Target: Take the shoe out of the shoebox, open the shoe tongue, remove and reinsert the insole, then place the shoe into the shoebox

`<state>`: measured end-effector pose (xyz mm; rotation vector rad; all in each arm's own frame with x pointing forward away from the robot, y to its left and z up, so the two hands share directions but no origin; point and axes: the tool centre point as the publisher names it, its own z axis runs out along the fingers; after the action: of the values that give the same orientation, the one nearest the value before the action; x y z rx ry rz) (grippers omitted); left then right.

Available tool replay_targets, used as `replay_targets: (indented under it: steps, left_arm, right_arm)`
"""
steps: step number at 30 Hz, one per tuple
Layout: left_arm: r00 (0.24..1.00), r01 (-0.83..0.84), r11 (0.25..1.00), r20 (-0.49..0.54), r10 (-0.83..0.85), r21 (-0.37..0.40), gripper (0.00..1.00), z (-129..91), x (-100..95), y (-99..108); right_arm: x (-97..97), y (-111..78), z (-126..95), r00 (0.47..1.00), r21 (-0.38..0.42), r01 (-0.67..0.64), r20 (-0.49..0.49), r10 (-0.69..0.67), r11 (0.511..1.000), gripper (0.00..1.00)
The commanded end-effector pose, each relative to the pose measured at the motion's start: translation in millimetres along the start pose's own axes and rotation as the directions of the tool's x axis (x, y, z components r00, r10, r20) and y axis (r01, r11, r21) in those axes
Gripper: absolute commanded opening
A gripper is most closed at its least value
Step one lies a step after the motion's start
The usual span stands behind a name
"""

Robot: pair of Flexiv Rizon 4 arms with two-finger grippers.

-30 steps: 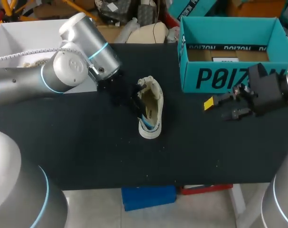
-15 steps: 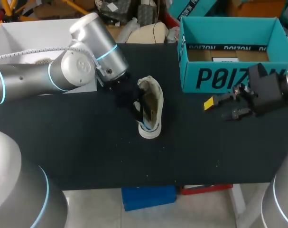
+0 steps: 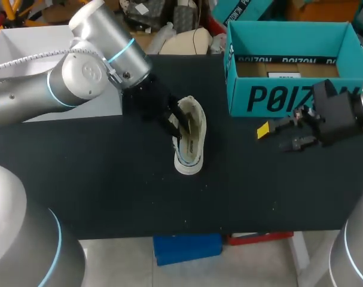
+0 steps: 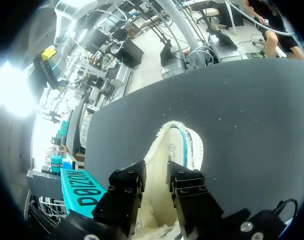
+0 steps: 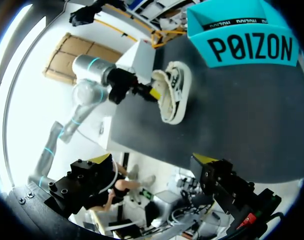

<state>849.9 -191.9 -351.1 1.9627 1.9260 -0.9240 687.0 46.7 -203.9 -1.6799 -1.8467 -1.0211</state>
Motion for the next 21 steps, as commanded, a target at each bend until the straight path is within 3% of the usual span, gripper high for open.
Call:
replay_targets:
  steps: [1,12,21]
  left_arm:
    - [0.994,-0.042,0.997,-0.105,0.034,-0.068,0.0,3.4,5.2,-14.8]
    - [0.97,-0.076,0.993,-0.237,0.052,-0.094,0.0,6.5,24.5,-20.7]
    - [0.963,-0.098,0.988,-0.264,0.063,-0.122,0.0,19.9,27.5,-19.6]
  right_arm:
    - [0.5,0.2,0.3,1.0,0.001,-0.001,0.002,0.001,1.0,1.0]
    - [0.5,0.2,0.3,1.0,0.001,-0.001,0.002,0.001,1.0,1.0]
    - [0.5,0.2,0.3,1.0,0.001,-0.001,0.002,0.001,1.0,1.0]
